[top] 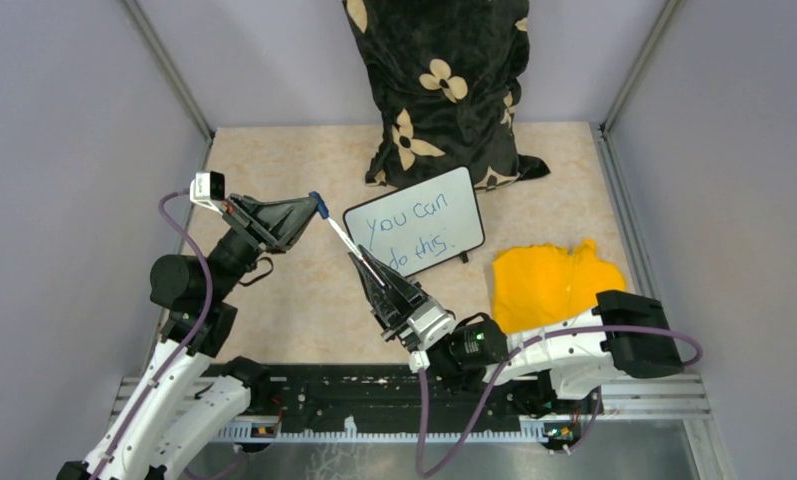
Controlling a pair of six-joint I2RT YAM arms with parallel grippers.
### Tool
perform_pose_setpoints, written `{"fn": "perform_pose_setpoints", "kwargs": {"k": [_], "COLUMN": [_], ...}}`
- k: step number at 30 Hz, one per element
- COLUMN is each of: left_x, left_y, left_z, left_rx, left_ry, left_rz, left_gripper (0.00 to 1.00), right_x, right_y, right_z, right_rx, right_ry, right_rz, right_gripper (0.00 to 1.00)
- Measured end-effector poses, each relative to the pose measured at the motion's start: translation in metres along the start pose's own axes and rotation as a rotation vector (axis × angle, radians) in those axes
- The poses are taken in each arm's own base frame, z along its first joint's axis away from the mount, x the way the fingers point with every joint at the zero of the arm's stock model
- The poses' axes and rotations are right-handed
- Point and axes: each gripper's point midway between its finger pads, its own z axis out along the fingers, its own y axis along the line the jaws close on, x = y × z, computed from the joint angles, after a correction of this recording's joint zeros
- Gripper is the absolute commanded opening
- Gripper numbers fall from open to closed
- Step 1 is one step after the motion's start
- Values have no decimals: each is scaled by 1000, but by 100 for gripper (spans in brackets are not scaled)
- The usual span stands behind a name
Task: Write a sentence on the whiteboard
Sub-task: Close the whiteboard marker at the center of the board.
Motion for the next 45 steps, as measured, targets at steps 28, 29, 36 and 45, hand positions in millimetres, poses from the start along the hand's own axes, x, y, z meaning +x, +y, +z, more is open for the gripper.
{"fn": "perform_pose_setpoints", "kwargs": {"k": [28, 29, 36, 45], "left_x": [4, 4, 4, 4], "left_y": [2, 2, 4, 7], "left_z": [0, 0, -3, -1], "left_rx": [-2, -2, -2, -6], "left_ry": [27, 27, 15, 17], "left_rz": [-3, -3, -11, -23], "left_gripper": [0, 0, 0, 0], "right_x": [8, 8, 10, 12], "right_y": [6, 6, 9, 8], "right_z": [3, 3, 7, 7], "right_rx": [4, 3, 13, 22], "right_ry": [20, 21, 28, 38], "right_rz": [-38, -42, -56, -57], "right_gripper": [0, 0, 0, 0]}}
